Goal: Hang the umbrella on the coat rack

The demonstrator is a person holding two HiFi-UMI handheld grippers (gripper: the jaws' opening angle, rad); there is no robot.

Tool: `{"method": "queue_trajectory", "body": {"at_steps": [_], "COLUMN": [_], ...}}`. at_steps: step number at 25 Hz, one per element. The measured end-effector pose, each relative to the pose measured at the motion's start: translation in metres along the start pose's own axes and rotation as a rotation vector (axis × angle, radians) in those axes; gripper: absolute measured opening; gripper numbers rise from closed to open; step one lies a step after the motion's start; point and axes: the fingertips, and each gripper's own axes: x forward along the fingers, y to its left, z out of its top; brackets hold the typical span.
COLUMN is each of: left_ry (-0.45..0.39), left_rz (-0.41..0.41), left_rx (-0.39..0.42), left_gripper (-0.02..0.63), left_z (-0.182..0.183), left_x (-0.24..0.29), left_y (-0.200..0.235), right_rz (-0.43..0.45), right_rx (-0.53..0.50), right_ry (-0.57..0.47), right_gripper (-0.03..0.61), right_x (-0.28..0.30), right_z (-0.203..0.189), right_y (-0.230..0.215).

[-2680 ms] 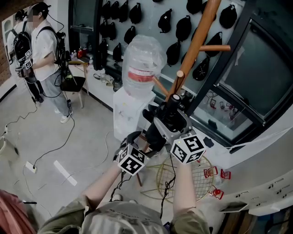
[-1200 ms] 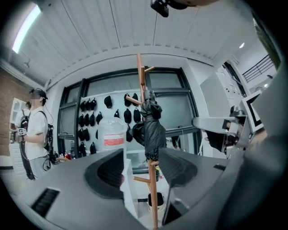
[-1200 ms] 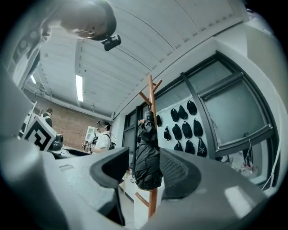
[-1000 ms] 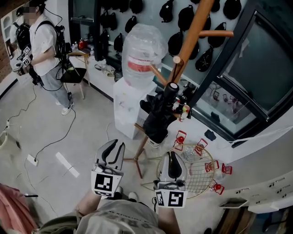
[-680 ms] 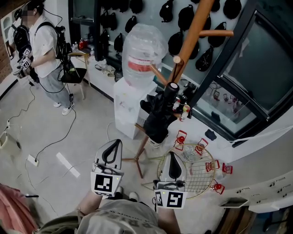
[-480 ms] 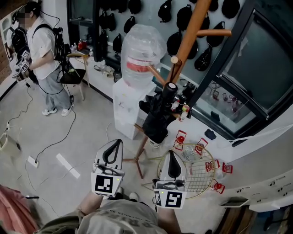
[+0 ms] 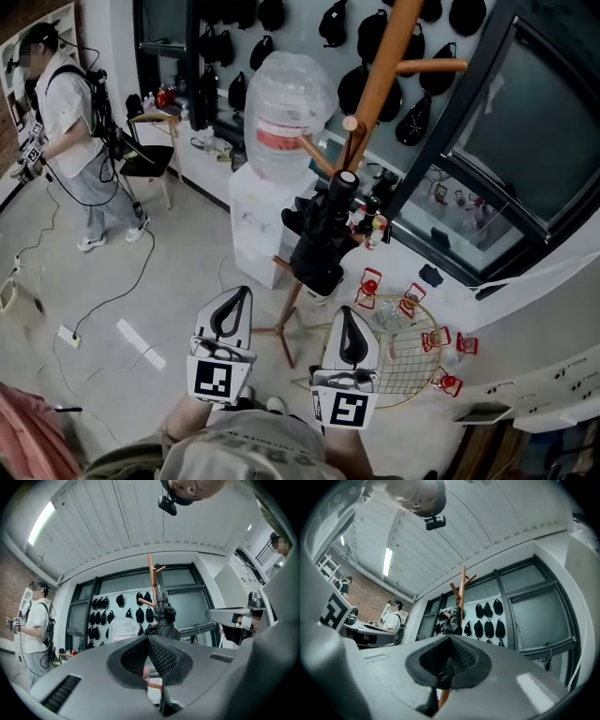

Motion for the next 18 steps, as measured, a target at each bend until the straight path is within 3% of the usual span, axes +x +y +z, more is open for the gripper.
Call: {"method": "queue_trajectory", "body": {"at_steps": [18], "left_ry": [-0.007], "left_rz": [0.025], "left_rx": [0.018], "left_gripper": [0.01], "left_z": [0.0], "left_x": [0.004], "left_y": [-0.011], "right_rz": [0.011], "right_rx": [0.021], "right_ry": [-0.004], "right_gripper": [-0.002], "right_x": [-0.002], "right_z": [-0.003], "right_y": [-0.013]}}
